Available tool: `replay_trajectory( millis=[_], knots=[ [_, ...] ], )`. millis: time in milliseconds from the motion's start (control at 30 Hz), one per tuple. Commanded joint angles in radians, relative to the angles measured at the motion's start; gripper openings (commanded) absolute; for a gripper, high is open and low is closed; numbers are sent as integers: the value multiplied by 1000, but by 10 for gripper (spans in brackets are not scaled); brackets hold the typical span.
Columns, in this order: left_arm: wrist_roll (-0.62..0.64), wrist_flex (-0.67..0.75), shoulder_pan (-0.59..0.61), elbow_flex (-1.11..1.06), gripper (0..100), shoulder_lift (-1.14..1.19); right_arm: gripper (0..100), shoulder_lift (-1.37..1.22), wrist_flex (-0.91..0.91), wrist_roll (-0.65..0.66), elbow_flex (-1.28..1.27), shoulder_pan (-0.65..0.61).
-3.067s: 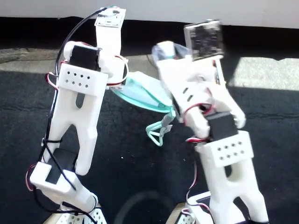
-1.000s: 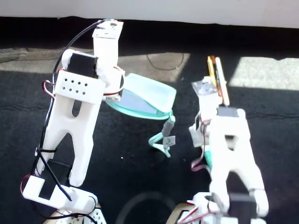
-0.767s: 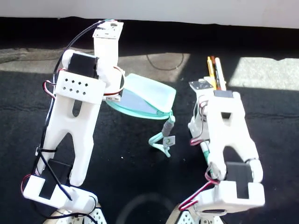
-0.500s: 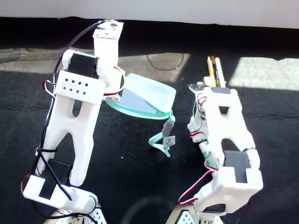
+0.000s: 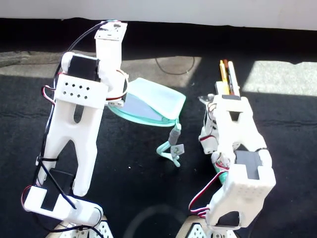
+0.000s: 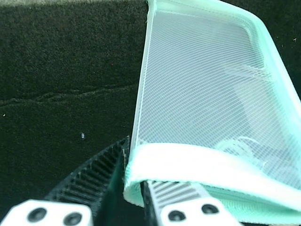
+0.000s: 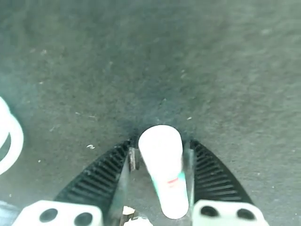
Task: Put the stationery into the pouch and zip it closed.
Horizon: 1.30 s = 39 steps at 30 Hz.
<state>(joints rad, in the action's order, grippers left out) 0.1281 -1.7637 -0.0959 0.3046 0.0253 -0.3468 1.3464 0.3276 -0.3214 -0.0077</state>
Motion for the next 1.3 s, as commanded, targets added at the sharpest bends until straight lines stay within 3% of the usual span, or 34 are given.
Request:
replay_trajectory(
  millis=[0, 267, 500, 633, 767, 900, 1067, 1267],
  knots=[
    [-11, -3, 19, 12, 10, 7, 7, -7, -65, 8, 12, 18],
    [-11, -3, 19, 12, 10, 10, 5, 185, -22, 9, 4, 16],
    [-11, -3, 19, 12, 10, 8, 5, 713, 88, -6, 12, -27],
    [-11, -3, 19, 12, 10, 13, 5, 1055, 30, -160, 13, -145],
    [-11, -3, 19, 12, 10, 15, 5, 1273, -193, -298, 1, -328],
    [-11, -3, 19, 12, 10, 15, 5, 1296, -325, -304, 19, -449],
    [-8, -3, 19, 12, 10, 15, 5, 1296, -341, -313, 119, -518],
    [-6, -3, 16, 15, 10, 15, 5, 1270, -344, -450, 168, -662]
  ],
)
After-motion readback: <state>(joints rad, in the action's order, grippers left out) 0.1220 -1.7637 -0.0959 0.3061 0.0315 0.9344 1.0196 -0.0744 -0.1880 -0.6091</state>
